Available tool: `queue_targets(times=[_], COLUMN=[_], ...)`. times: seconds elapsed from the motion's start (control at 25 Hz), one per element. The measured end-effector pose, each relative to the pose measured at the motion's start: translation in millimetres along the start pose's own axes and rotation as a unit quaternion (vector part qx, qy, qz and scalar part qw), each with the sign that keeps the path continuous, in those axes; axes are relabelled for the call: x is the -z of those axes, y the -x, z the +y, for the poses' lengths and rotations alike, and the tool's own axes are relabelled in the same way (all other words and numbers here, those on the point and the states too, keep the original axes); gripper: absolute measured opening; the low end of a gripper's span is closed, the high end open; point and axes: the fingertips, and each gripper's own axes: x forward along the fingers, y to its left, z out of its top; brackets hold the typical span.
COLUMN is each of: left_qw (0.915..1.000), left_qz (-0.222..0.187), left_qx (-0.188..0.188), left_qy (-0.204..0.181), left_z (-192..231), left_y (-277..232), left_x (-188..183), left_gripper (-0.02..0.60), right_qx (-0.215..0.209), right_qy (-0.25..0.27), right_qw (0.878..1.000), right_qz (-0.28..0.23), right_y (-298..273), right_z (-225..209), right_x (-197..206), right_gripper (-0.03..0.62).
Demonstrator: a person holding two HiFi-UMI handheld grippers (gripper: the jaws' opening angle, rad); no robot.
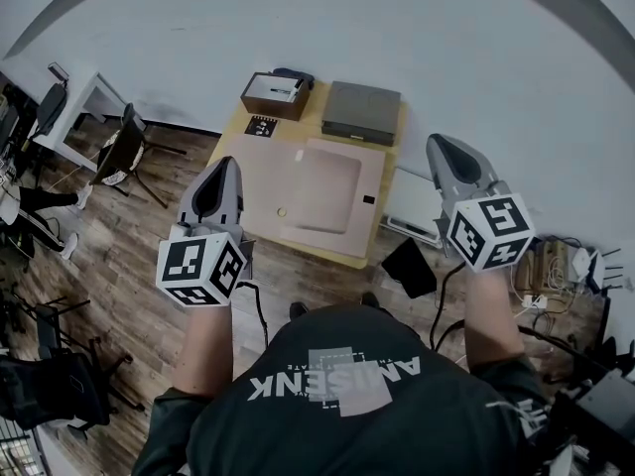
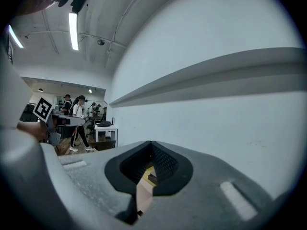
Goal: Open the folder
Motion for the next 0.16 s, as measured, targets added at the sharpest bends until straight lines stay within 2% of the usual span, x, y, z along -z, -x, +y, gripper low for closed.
queue_targets(times=[0.16], left_qw=[1.0], left_qz=[0.002], left_qx=[-0.002], left_qy=[0.003], left_z=[0.8], left_y=[3.1], left_x=[0.5], left_gripper=[0.0], right_qx=[-0.003], right_qy=[0.001], right_qw=[1.0], right_qz=[0.001], right_y=[-0.4], right_z=[1.4], right_x=[-0.5], right_gripper=[0.006])
